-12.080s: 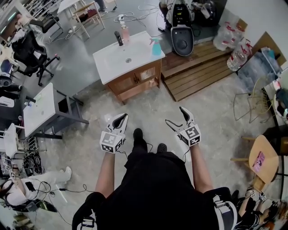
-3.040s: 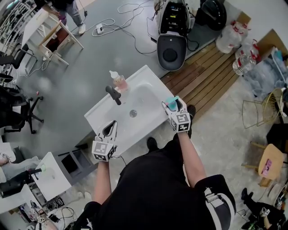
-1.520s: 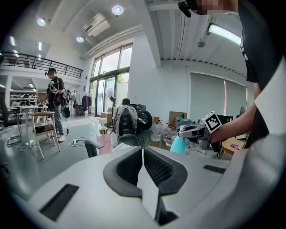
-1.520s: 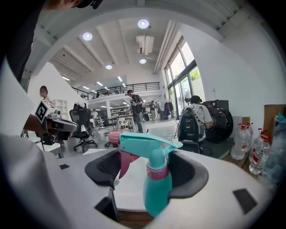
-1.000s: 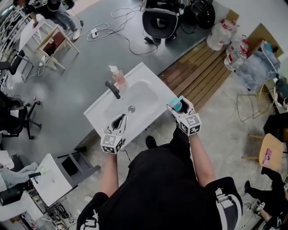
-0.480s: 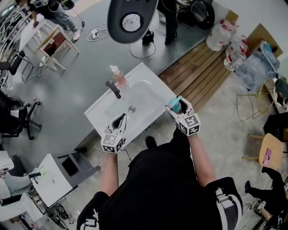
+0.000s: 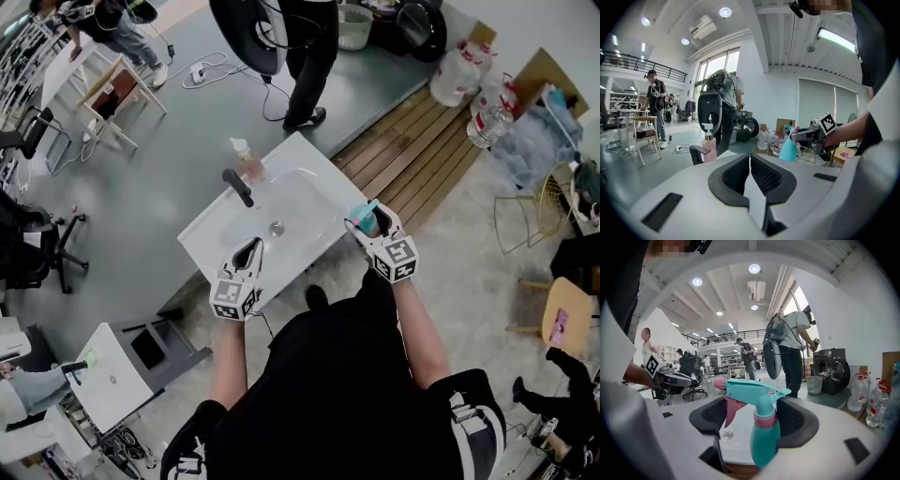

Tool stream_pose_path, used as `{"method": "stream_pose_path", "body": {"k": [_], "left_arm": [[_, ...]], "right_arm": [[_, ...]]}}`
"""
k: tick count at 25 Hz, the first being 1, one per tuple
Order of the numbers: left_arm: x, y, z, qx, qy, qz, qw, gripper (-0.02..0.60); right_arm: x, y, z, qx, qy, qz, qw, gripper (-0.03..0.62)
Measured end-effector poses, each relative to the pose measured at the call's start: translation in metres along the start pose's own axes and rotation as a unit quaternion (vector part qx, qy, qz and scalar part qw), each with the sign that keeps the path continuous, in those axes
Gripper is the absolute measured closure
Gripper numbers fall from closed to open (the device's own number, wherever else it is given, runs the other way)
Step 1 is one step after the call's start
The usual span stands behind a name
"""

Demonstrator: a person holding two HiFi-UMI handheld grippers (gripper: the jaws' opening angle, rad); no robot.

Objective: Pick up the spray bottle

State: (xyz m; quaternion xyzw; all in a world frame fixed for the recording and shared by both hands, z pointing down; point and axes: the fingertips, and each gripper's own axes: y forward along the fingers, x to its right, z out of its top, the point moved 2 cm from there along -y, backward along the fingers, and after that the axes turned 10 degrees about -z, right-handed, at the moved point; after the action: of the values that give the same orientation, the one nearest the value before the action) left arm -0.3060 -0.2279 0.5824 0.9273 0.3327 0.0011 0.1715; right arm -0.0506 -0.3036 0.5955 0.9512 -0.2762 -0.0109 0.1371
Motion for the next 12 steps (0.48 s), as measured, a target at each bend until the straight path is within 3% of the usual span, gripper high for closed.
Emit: {"method": "stream_pose_path", "body": {"k": [12], "left_arm": [[-0.0001, -0.0075, -0.0058, -0.001, -0.002, 0.003, 1.0, 0.552]], "right_arm": [[-0.0053, -0.0018, -0.0043, -0.002, 0.006, 0.0, 1.0, 0.258]]}}
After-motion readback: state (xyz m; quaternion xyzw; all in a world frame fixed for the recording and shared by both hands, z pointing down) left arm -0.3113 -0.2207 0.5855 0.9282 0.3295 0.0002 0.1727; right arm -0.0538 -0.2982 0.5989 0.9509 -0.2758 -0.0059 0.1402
